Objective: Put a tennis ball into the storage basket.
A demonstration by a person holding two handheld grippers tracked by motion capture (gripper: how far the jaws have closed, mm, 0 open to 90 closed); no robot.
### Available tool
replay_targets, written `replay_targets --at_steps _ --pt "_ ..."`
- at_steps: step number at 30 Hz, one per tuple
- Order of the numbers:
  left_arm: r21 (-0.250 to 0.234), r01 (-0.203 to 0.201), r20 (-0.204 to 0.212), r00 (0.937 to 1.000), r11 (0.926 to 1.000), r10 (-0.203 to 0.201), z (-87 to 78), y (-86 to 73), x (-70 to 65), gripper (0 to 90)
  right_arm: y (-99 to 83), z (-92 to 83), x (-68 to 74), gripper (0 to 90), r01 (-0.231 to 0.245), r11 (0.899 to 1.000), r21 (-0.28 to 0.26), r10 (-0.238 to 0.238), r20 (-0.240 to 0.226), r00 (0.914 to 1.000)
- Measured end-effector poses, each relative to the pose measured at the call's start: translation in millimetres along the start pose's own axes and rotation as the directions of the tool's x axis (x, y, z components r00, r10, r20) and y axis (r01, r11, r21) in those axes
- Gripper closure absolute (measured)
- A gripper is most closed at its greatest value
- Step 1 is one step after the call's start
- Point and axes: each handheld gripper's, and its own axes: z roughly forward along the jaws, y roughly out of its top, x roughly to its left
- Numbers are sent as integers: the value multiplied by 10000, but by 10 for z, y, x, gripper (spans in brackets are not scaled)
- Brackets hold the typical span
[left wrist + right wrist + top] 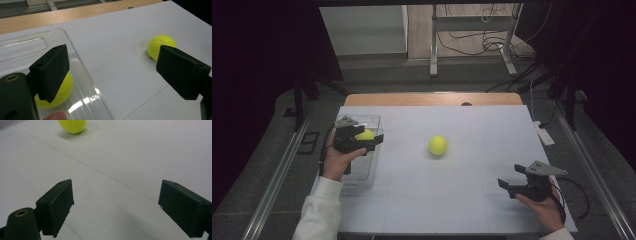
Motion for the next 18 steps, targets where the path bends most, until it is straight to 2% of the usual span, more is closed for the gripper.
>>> replay_targets --at_steps 9,18 --pt "-224 -342 306 9989 9992 349 -31 57 -151 128 -5 -6 -7 129 -18 10000 -45 18 -36 10000" --pt "-161 -596 591 9964 9981 605 15 77 -294 128 -5 -5 -5 129 6 10000 -49 -6 -44 10000"
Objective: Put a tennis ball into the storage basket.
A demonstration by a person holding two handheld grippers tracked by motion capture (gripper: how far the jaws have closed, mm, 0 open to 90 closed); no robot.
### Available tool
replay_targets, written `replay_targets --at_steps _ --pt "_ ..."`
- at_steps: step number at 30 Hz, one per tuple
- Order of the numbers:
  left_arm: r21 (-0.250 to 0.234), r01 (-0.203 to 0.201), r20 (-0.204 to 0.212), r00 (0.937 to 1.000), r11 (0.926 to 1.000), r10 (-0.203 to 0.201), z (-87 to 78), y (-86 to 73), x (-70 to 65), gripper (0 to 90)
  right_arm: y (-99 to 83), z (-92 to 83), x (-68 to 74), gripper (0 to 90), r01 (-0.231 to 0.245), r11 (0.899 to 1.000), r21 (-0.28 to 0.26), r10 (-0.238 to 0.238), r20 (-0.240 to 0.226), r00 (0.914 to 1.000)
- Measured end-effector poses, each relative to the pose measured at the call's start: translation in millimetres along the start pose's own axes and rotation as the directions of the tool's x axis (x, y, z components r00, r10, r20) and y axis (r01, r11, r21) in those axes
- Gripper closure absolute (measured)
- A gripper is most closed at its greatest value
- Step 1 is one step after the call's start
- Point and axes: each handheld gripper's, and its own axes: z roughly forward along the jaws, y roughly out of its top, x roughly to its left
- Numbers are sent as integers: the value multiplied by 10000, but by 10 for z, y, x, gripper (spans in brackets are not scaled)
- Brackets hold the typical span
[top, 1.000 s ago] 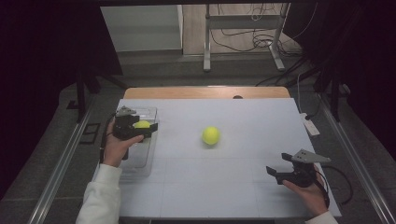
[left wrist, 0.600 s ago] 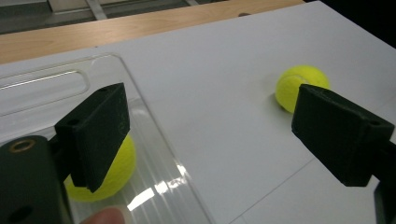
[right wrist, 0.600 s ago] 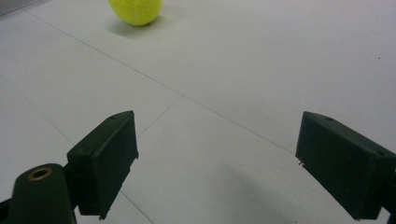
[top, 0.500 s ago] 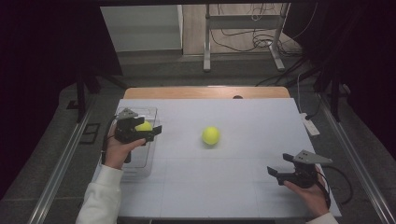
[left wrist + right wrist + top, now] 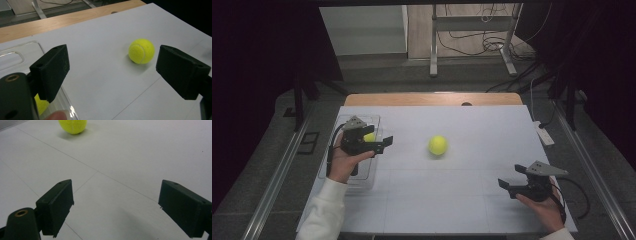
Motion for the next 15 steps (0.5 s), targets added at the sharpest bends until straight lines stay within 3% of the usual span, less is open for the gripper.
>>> replay_targets --at_steps 15 --pt "149 -334 293 9990 9993 330 97 27 -159 130 0 -4 -2 129 10 10000 -20 -10 8 10000"
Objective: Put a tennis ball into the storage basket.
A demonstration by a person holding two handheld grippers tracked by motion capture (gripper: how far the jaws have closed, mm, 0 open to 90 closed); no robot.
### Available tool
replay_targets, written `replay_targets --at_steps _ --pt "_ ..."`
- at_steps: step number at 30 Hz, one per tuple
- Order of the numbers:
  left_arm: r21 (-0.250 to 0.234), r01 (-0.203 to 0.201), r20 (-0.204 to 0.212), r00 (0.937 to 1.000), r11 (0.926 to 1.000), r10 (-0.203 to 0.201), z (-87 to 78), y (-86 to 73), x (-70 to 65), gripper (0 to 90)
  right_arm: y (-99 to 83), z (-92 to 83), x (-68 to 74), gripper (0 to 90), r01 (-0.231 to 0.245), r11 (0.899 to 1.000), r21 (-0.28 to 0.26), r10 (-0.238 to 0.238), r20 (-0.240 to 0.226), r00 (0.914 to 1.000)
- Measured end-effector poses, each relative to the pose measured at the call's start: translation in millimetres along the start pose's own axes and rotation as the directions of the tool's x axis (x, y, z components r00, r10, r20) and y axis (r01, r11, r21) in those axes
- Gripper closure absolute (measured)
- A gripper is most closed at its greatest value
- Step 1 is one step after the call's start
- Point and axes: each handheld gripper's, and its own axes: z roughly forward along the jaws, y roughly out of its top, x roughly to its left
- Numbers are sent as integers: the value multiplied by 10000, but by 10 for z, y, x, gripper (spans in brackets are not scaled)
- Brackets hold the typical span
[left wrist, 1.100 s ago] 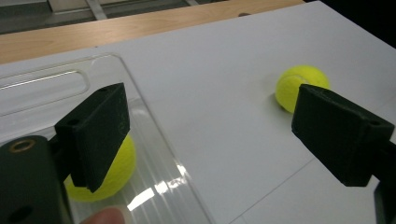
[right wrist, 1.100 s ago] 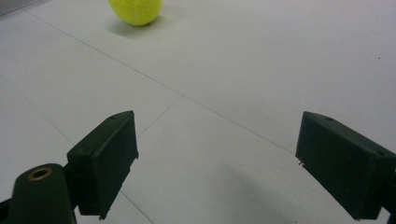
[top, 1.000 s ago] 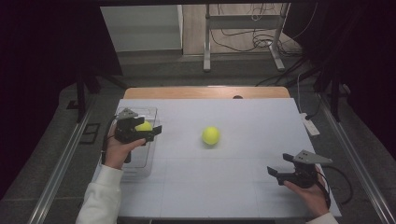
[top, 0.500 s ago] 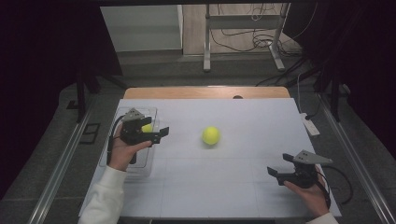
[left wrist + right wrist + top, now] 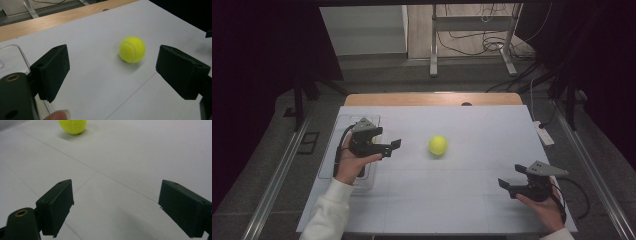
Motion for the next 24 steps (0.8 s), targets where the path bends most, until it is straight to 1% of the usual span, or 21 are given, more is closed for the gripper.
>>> replay_targets --at_steps 8,24 --pt "34 -83 137 9999 10000 83 49 16 -61 131 0 2 -2 129 -11 10000 7 11 4 10000" --pt "205 -365 281 9990 9991 359 157 41 -174 132 8 11 -2 129 0 10000 27 0 -16 10000"
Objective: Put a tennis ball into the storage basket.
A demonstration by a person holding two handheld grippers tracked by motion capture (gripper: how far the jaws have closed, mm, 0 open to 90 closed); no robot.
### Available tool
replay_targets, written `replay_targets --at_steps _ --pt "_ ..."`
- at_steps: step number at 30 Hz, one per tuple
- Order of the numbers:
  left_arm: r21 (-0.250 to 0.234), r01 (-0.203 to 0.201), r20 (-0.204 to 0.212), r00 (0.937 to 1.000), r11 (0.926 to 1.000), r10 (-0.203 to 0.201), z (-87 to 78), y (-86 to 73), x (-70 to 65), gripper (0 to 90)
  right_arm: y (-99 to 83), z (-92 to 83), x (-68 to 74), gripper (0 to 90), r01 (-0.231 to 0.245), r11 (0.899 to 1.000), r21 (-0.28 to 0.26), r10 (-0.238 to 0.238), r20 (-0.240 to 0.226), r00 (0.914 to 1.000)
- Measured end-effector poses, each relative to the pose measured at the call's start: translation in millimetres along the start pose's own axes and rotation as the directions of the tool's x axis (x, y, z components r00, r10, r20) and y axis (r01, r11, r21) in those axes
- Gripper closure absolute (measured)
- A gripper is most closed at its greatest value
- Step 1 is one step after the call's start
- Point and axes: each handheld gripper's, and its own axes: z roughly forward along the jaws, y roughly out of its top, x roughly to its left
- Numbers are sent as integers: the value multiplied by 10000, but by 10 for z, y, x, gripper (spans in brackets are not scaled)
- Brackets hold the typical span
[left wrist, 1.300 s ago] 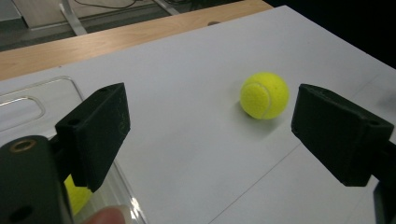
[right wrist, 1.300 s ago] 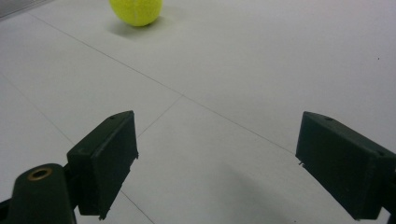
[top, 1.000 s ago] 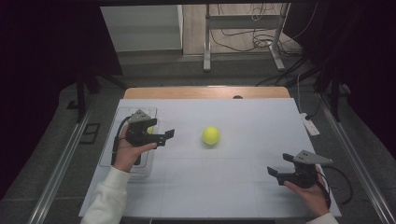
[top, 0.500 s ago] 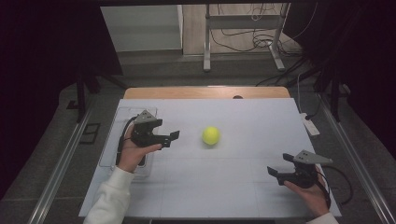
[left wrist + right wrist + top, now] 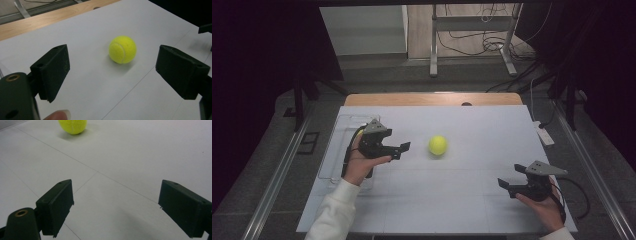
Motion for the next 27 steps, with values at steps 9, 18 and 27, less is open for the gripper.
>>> replay_targets --at_steps 9,18,27 --pt "214 -291 120 9995 9993 289 115 23 -85 132 7 32 -5 129 4 10000 -21 -5 -113 9999" --pt "315 -501 336 9982 9982 491 202 68 -177 132 10 20 7 129 43 10000 -39 -44 -84 10000" --pt "332 -478 391 9982 9983 465 254 88 -183 133 4 13 7 129 20 10000 -53 -20 -69 10000"
